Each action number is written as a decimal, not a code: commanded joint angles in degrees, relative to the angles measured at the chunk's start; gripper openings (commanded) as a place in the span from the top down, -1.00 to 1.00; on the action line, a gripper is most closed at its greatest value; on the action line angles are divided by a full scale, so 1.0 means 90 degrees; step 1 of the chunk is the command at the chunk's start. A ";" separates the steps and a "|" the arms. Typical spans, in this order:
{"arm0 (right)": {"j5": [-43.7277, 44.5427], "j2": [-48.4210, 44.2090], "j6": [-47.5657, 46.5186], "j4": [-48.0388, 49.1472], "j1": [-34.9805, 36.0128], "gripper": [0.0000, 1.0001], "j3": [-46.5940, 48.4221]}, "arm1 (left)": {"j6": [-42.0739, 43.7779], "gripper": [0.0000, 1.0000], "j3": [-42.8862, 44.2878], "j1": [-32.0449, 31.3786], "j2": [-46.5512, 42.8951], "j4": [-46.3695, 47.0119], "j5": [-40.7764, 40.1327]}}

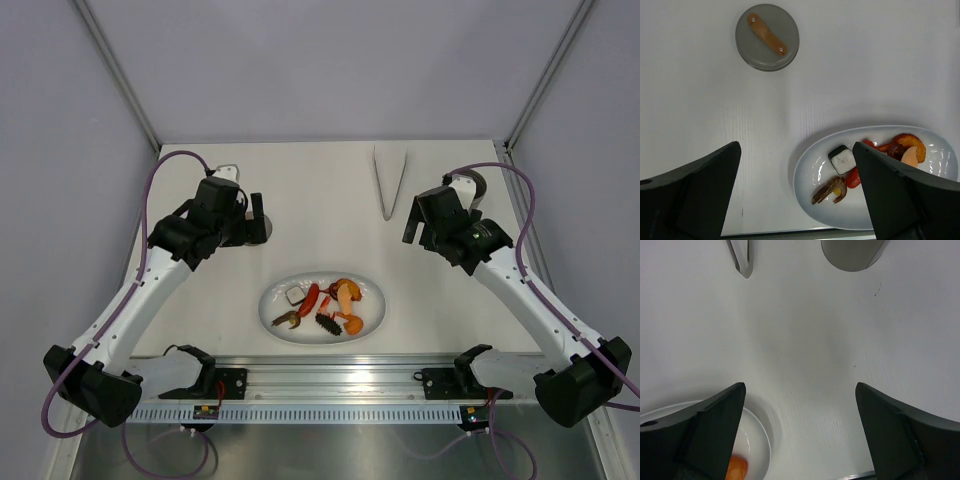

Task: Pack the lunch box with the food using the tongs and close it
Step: Pick up the packing box from the center of the board, then place the packing box at the center of the board.

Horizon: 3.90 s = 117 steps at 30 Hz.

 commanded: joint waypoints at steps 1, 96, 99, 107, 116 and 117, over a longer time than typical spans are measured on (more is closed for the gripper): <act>-0.0046 -0.0183 -0.0012 0.0233 0.0025 -0.99 0.0030 | 0.0080 -0.98 0.0264 0.0005 0.0003 0.0131 -0.0111; -0.2321 0.1681 -0.1545 -0.0410 -0.0854 1.00 0.1240 | -0.0194 -0.98 0.0088 -0.0004 0.0003 -0.0094 0.0133; -0.2400 0.1681 -0.1536 -0.0410 -0.0776 1.00 0.1270 | -0.0193 -0.98 0.0069 0.0005 0.0013 -0.0084 0.0133; -0.2448 0.1691 -0.1389 -0.0283 -0.0473 1.00 0.1123 | -0.0203 -0.98 0.0069 -0.0004 0.0023 -0.0094 0.0143; -0.2468 0.1779 -0.1321 -0.0274 -0.0307 0.52 0.1172 | -0.0203 -0.98 0.0040 -0.0004 0.0052 -0.0084 0.0191; -0.2468 0.1788 -0.1311 -0.0283 -0.0288 0.39 0.1182 | -0.0194 -0.98 0.0040 0.0005 0.0071 -0.0084 0.0201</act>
